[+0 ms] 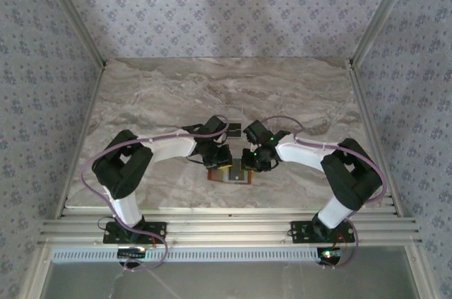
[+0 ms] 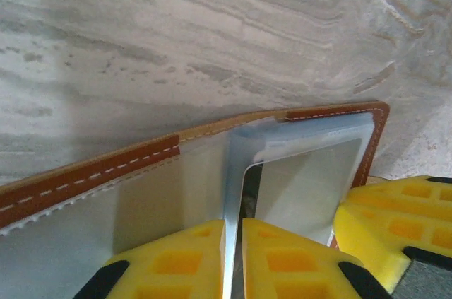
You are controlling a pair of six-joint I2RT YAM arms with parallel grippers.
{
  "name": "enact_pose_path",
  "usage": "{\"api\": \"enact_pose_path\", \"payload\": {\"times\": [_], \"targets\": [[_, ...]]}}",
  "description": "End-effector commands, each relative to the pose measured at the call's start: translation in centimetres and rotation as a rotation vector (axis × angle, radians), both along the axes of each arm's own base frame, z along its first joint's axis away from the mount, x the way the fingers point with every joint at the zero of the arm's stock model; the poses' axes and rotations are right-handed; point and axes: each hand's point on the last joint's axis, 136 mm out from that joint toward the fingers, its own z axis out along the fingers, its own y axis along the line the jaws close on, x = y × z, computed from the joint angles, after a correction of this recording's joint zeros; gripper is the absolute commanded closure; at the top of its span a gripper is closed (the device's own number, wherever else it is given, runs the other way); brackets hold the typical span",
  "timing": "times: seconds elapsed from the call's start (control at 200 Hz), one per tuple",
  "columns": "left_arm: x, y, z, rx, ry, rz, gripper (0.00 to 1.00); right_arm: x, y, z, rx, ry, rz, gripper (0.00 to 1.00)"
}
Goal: Take the credit cards out of the card holder
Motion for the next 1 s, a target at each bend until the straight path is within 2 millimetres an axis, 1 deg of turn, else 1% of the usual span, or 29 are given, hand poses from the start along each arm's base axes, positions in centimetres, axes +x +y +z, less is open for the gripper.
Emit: {"api": "enact_pose_path", "payload": {"times": [0.0,0.045,0.175,0.43,0.635,0.815,0.844,0.914,0.994], "targets": [[-0.3,-0.3,-0.4,0.005,0.017,-0.005,0.85,-1.0,-0.8,-1.1,-0.046,0.026,0.015,0.84],[-0.4,0.0,-0.6,0.015,0.02,-0.003,0.85,-1.0,-0.8,-1.1,-0.046,0.026,0.015,0.84],[-0.5,0.7,-0.9,0.054,0.014,-0.005,0.85,-1.1,-1.0,-1.1,-0.056,0.026,0.013,0.79],[-0.6,2.0,-0.3,0.105,-0.012,-0.012,0.85,-1.1,-1.4,-0.9,-0.068,0.023,0.009,0.73],[-0.7,2.4,-0.2,0.12,-0.014,-0.013,0.85,-1.2,-1.6,-1.1,-0.076,0.026,0.009,0.73],[-0.5,2.4,0.3,0.117,-0.029,-0.014,0.85,-1.2,-1.6,-1.0,-0.078,0.025,0.008,0.72],[-0.4,2.3,0.4,0.115,-0.03,-0.015,0.85,-1.2,-1.7,-1.0,-0.078,0.025,0.008,0.73],[-0.4,2.3,0.7,0.107,-0.037,-0.011,0.85,-1.2,-1.7,-1.0,-0.077,0.023,0.006,0.78],[0.0,1.7,1.7,0.067,-0.063,-0.006,0.84,-1.2,-1.7,-1.0,-0.076,0.024,0.007,0.79]]}}
